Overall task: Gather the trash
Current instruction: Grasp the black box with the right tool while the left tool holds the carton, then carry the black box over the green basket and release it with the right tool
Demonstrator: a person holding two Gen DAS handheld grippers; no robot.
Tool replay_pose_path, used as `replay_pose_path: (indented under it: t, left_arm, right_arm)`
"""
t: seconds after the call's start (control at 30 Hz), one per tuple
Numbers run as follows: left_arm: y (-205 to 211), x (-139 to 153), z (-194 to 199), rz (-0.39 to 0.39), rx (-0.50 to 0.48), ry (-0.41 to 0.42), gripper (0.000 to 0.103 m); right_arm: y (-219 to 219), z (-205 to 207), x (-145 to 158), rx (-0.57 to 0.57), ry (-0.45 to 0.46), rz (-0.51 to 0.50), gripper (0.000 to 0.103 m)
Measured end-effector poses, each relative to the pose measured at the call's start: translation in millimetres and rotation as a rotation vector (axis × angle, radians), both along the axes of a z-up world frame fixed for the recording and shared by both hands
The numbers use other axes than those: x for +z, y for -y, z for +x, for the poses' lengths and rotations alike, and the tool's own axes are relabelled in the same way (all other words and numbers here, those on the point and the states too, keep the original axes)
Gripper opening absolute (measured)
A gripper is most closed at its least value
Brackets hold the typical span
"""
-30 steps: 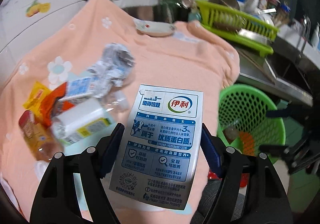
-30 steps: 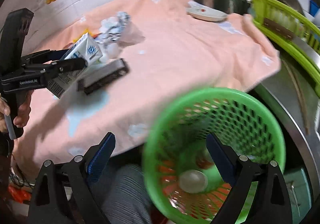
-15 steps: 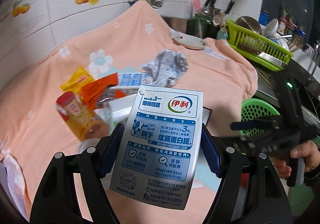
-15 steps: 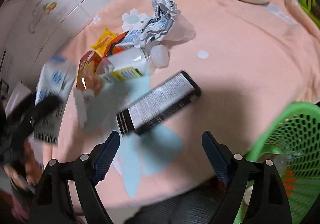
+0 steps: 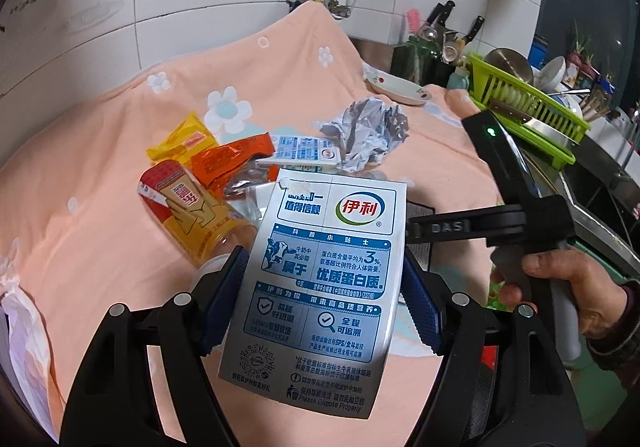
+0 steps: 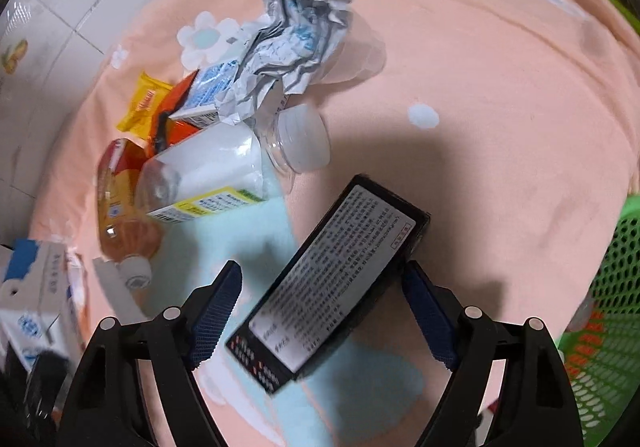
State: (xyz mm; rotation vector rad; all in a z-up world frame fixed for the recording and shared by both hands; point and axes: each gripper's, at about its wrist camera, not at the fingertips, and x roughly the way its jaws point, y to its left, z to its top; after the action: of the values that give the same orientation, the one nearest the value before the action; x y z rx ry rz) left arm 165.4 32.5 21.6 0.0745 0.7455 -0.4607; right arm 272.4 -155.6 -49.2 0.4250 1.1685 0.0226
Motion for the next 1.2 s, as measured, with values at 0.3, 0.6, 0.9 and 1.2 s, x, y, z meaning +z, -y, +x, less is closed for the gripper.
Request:
replay_pose_path:
  t: [0.3, 0.6, 0.9, 1.2]
  left_arm:
    - [-2, -5, 1, -0.009, 0.0, -0.015, 0.073]
    - [25, -6, -7, -0.014, -0.042, -0.027, 0.073]
    - [82, -5, -21, -0.015, -0.121, -0.034, 0.073]
    - [152, -9, -35, -0.033, -0.235, -0.059, 0.073]
  right_arm:
    - [-3, 5, 0, 0.041, 0.008, -0.11, 0.054]
    - [25, -37, 22, 0.071, 0.137, -0.067, 0.05]
    - [78, -99, 53, 0.058, 0.274, -0.062, 0.047]
    - [173, -161, 50, -0.049, 0.271, -0.163, 0.048]
